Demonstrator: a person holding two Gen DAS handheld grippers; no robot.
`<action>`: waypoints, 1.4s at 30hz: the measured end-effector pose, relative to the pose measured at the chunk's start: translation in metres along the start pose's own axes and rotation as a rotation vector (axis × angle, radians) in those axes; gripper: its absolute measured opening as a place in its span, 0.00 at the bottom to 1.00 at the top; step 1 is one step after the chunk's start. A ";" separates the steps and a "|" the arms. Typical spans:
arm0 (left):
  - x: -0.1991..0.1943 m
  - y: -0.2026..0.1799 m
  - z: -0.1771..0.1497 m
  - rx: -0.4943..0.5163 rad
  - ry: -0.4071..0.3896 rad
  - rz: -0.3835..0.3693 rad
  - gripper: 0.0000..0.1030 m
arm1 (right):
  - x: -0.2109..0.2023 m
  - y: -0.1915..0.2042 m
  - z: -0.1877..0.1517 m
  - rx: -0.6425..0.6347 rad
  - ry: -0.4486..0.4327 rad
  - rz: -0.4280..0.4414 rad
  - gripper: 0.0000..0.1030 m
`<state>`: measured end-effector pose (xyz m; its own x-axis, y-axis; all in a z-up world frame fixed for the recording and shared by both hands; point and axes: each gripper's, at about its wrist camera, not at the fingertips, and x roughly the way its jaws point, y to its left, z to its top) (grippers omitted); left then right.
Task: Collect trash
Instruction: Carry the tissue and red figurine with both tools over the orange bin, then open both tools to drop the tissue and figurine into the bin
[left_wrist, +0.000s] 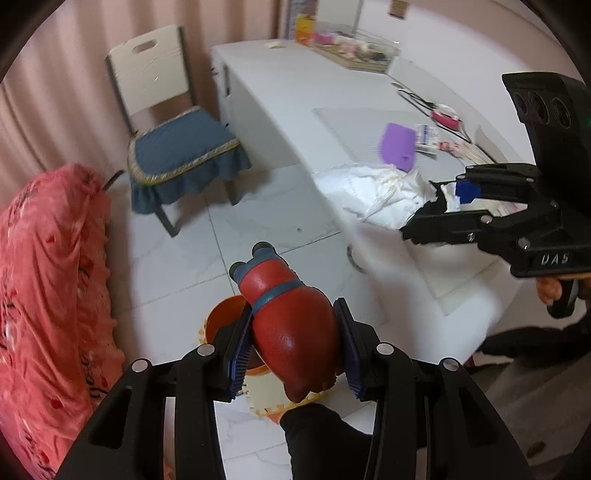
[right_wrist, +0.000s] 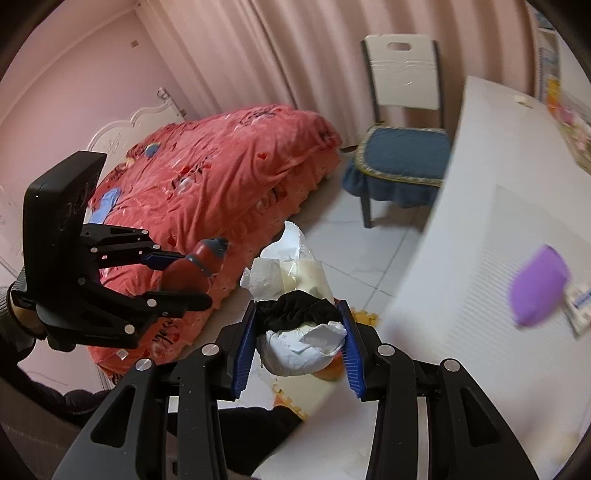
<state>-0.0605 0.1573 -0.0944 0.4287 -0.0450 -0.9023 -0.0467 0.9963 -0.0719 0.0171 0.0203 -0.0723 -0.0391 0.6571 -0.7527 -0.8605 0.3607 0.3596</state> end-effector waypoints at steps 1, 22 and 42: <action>0.004 0.006 -0.001 -0.009 0.006 0.000 0.43 | 0.015 0.005 0.005 0.002 0.015 0.009 0.40; 0.117 0.122 -0.033 -0.065 0.139 -0.089 0.43 | 0.213 0.010 0.018 0.046 0.233 -0.047 0.41; 0.158 0.128 -0.036 -0.027 0.178 -0.091 0.60 | 0.272 -0.010 0.008 0.103 0.313 -0.087 0.60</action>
<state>-0.0317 0.2749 -0.2612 0.2661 -0.1492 -0.9523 -0.0399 0.9854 -0.1656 0.0191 0.2002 -0.2763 -0.1357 0.3912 -0.9102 -0.8120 0.4824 0.3285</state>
